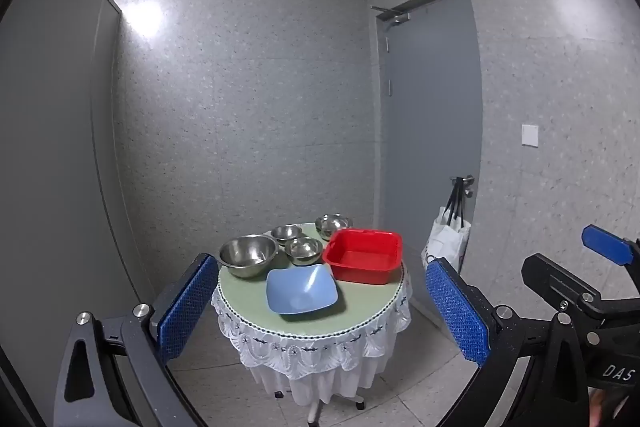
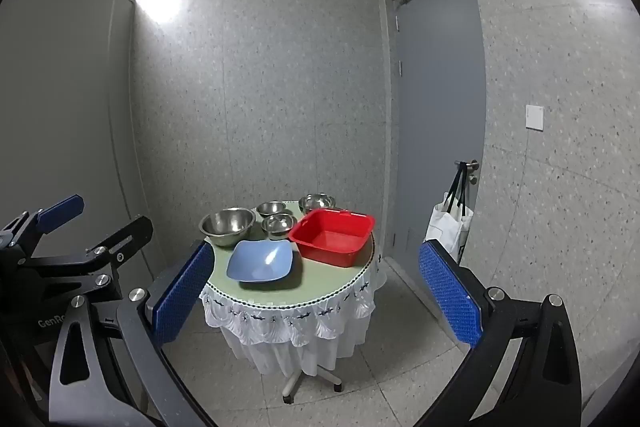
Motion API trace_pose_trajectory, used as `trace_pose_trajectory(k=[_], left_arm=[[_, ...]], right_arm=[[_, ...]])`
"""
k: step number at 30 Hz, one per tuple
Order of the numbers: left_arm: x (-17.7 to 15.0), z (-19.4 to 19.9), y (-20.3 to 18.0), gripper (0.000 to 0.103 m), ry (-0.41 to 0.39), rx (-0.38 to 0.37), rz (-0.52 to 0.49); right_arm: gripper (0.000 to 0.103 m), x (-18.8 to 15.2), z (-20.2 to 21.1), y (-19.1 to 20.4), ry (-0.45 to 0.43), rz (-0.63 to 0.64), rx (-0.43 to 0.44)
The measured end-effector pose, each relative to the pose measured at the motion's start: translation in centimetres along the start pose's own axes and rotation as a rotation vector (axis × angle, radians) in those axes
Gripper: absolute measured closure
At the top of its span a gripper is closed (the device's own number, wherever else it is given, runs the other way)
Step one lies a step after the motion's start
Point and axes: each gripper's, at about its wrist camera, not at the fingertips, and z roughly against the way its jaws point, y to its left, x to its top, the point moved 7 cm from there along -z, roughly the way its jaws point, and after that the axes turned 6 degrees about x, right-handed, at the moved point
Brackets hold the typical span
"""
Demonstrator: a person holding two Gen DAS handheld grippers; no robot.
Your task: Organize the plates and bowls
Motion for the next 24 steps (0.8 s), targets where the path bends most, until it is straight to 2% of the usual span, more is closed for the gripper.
trace_pose_trajectory(k=[9,24], left_arm=[[-0.4,0.9,1.0,0.000,0.001,-0.003,0.010],[-0.2,1.3,0.5,0.000,0.032,-0.001,0.008]], right_arm=[[0.000,0.0,0.2,0.7,0.011,0.011,0.005],[0.000,-0.8,0.2,1.5,0.033,0.017,-0.004]])
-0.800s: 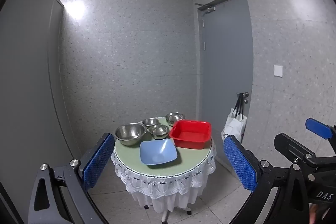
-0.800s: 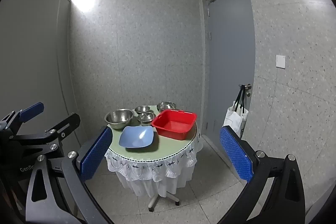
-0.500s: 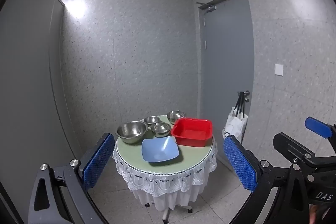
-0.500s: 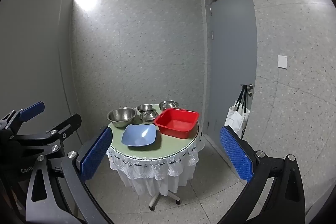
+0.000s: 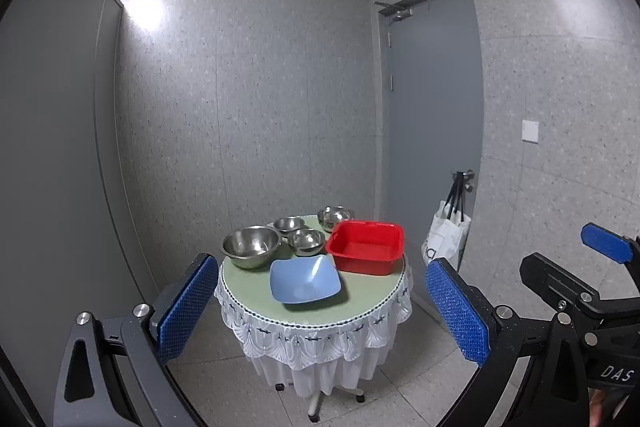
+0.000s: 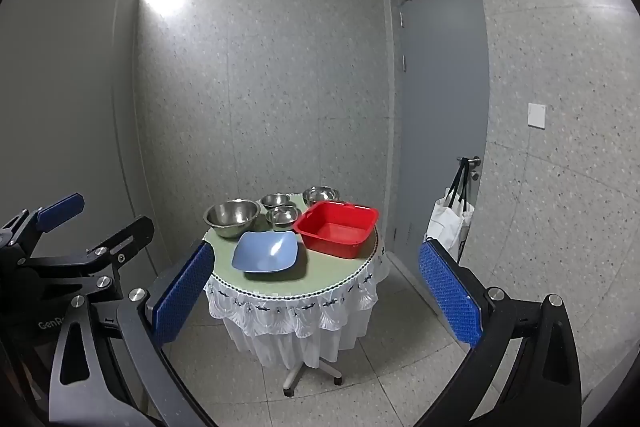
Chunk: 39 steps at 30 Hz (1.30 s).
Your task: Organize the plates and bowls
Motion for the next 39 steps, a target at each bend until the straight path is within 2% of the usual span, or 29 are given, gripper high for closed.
trace_pose_trajectory(k=[23,39], left_arm=[[0.3,0.6,0.1,0.000,0.009,-0.005,-0.012],[-0.4,-0.7,0.8,0.000,0.016,-0.022,-0.016]], right_arm=[[0.000,-0.3,0.9,0.3,0.012,-0.013,-0.012],[0.000,-0.3,0.7,0.2,0.023,-0.022,-0.027]])
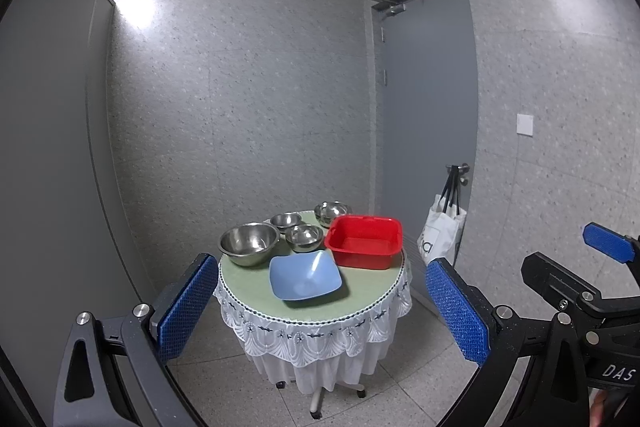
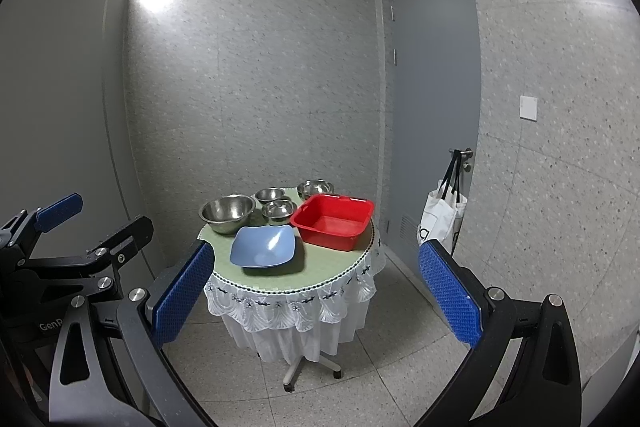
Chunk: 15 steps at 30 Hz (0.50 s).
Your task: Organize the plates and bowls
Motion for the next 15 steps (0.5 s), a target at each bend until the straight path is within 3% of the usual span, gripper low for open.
trace_pose_trajectory(k=[15], left_arm=[[0.9,-3.3,1.4,0.000,0.033,-0.012,-0.007]], right_arm=[[0.000,0.0,-2.3,0.6,0.022,-0.012,-0.017]])
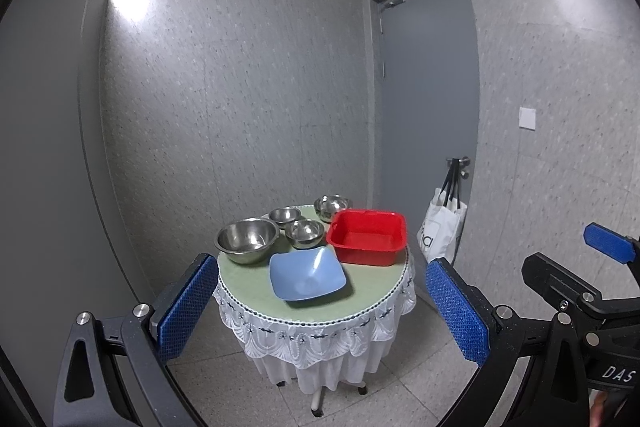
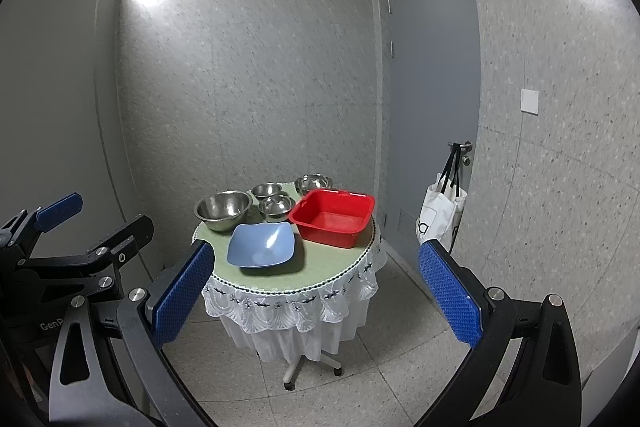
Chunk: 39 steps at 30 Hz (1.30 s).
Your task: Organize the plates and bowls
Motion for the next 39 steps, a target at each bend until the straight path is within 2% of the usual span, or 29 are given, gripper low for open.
trace_pose_trajectory(k=[16,29,39], left_arm=[[1.4,-5.5,3.8,0.001,0.039,-0.028,-0.010],[1.0,-8.8,6.6,0.001,0.083,-0.063,-0.011],[2.0,-13.2,5.9,0.000,0.134,-0.069,-0.010]], right_arm=[[0.000,-0.1,-4.2,2.2,0.038,-0.020,-0.024],[0.000,-1.2,-7.1,4.3,0.081,-0.038,-0.057],[0.000,-1.6,-10.5,3.4,0.131,-0.051,-0.067]])
